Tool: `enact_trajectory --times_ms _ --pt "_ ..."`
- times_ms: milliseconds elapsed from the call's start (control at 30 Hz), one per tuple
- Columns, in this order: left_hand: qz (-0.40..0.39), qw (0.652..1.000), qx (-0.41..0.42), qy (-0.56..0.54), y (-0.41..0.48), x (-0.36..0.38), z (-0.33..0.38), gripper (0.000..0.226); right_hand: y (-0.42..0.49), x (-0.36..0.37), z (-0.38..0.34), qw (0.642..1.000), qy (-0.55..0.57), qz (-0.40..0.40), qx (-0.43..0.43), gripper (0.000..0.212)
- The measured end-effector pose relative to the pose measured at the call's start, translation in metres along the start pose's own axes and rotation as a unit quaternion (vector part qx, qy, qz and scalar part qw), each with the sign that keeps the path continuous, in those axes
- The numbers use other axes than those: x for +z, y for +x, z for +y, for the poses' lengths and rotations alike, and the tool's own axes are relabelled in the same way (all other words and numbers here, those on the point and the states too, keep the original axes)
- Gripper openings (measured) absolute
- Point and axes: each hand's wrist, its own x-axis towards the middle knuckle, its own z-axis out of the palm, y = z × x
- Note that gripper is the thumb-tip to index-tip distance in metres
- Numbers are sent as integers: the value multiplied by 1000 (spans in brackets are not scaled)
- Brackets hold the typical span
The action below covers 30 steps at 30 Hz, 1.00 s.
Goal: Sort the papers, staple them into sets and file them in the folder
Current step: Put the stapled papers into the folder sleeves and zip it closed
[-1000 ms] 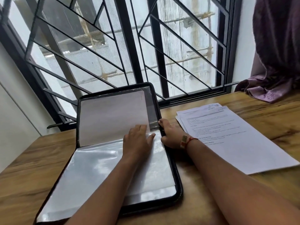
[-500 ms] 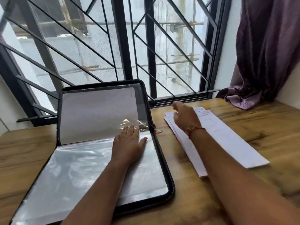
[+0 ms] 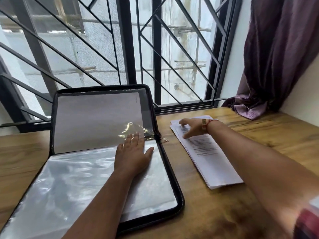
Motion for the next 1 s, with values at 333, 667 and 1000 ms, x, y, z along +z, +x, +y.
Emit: enact_trajectory --times_ms 333,667,1000 --pt "-12 1000 -6 -15 -4 -3 2 69 0 -10 -6 981 -132 135 -53 43" --pt "-14 1000 -7 -22 -6 -6 2 69 -51 -74 -39 957 -125 219 -145 21" --pt "3 994 -23 -103 -5 -14 -2 56 -127 -187 -101 878 -123 378 -268 19"
